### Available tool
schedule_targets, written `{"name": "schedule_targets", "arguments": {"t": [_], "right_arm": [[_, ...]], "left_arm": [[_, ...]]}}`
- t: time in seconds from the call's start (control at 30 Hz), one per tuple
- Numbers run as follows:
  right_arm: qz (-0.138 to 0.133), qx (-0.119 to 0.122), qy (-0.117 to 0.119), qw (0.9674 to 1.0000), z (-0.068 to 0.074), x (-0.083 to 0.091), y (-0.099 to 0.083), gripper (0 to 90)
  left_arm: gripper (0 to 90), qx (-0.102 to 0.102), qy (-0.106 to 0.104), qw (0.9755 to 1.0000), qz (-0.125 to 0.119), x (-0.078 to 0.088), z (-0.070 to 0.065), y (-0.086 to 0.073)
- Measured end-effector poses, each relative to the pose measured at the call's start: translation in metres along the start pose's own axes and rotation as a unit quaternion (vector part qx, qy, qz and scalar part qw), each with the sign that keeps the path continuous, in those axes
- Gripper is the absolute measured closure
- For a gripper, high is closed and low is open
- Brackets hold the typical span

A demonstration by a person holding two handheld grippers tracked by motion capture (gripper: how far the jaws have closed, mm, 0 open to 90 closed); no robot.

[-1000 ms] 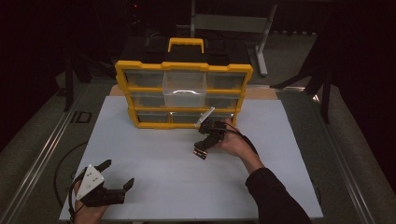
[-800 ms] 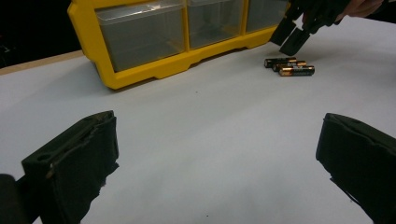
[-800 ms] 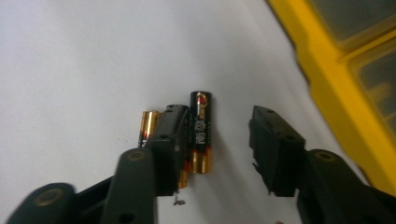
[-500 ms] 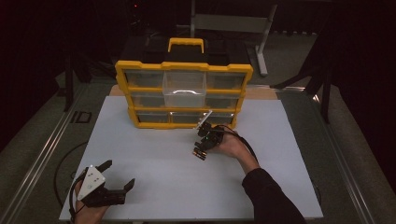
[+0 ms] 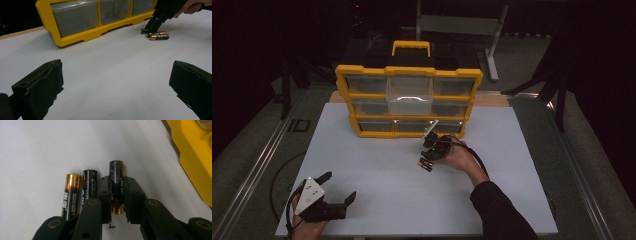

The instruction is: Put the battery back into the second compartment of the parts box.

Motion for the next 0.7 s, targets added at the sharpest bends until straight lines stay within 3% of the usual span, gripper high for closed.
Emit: {"name": "schedule_targets", "arguments": {"t": [0.4,0.6,0.7], "right_arm": [[-0.005,0.000,0.000,1.0000,-0.002,0.001,0.000,76.8],[-0.018,0.000,0.000,0.9998,-0.005,0.009,0.003,76.7],[-0.026,-0.012,0.009,0.9996,-0.002,0.016,0.005,76.7]], "left_arm": [[0.2,-0.001,-0.002,1.0000,0.001,0.000,-0.001,0.000],[0.2,0.000,-0.002,1.0000,0.001,-0.001,-0.001,0.000],[0.2,0.001,-0.002,1.0000,-0.001,0.000,-0.001,0.000]]}}
Point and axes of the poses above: each handheld gripper's, and its own axes: x roughly backward along the jaws, y roughly out of its top, z roughly to its left, the point moved 10 cm from there along -x, roughly forward along the jaws, and after that the axes turned 13 degrees about -z, right-handed, at the moved point
